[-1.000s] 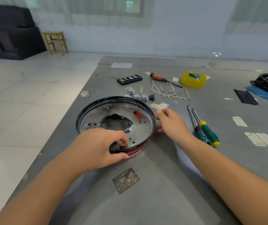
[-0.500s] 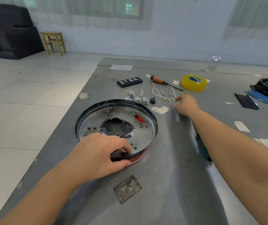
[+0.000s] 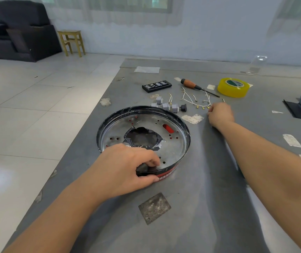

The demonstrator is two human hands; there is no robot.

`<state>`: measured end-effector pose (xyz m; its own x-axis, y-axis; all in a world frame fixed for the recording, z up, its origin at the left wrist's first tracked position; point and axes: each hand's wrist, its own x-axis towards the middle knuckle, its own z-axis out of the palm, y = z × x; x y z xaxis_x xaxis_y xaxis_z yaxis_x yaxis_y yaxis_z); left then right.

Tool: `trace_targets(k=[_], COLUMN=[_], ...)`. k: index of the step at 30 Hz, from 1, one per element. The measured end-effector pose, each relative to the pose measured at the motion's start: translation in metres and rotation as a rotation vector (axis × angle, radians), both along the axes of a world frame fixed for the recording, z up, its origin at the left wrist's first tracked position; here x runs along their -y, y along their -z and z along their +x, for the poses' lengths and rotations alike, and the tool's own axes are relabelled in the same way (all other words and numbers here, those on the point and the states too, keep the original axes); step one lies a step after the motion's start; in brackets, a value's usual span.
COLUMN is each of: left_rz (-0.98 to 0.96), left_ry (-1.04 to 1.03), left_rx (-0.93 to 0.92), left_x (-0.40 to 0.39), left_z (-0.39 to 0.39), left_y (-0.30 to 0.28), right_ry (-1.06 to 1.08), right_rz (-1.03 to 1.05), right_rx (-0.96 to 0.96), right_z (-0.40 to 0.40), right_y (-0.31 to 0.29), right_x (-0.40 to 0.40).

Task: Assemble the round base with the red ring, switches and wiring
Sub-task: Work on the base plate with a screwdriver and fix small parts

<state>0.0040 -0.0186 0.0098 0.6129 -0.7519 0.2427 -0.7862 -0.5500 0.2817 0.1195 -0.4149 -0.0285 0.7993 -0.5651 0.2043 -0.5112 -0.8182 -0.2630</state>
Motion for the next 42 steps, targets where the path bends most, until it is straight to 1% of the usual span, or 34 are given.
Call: trace_targets(k=[5, 8, 10, 13, 15, 17, 20, 23, 27, 30, 35, 39, 42], left_rz=[0.017, 0.021, 0.024, 0.024, 0.012, -0.012, -0.043, -0.051, -0.088, -0.056, -0.012, -0.065, -0.102], left_ry=[-0.003, 0.001, -0.001, -0.001, 0.004, -0.001, -0.012, -0.019, -0.017, -0.03, -0.024, -0.009, 0.005], left_rx=[0.006, 0.008, 0.017, 0.023, 0.016, 0.001, -0.023, -0.042, -0.028, -0.027, -0.056, -0.056, -0.093], left_x=[0.0, -0.001, -0.001, -0.002, -0.002, -0.002, -0.002, -0.002, -0.003, -0.003, -0.003, -0.005, -0.005], left_z=[0.002, 0.003, 0.002, 0.002, 0.001, -0.002, -0.005, -0.005, -0.005, -0.007, -0.007, -0.006, -0.006], left_y=[0.001, 0.001, 0.001, 0.001, 0.001, 0.0, -0.001, -0.003, -0.002, -0.004, -0.008, -0.005, -0.004], right_ry=[0.009, -0.034, -0.128, -0.27, -0.396, -0.537, -0.733, -0.848, -0.911, -0.932, -0.927, -0.954, -0.985], right_rz=[-0.043, -0.042, 0.074, 0.361, 0.482, 0.541, 0.592, 0.586, 0.432, 0.419, 0.545, 0.664, 0.733], right_rx=[-0.002, 0.082, 0.191, 0.327, 0.371, 0.34, 0.237, 0.135, 0.054, 0.028, 0.085, 0.105, 0.135], right_z=[-0.001, -0.005, -0.011, -0.03, -0.047, -0.065, -0.088, -0.102, -0.108, -0.109, -0.109, -0.109, -0.11], right_y=[0.001, -0.006, -0.015, -0.036, -0.051, -0.063, -0.069, -0.067, -0.058, -0.056, -0.057, -0.06, -0.064], right_x=[-0.001, -0.006, -0.018, -0.049, -0.074, -0.099, -0.132, -0.157, -0.174, -0.176, -0.17, -0.17, -0.168])
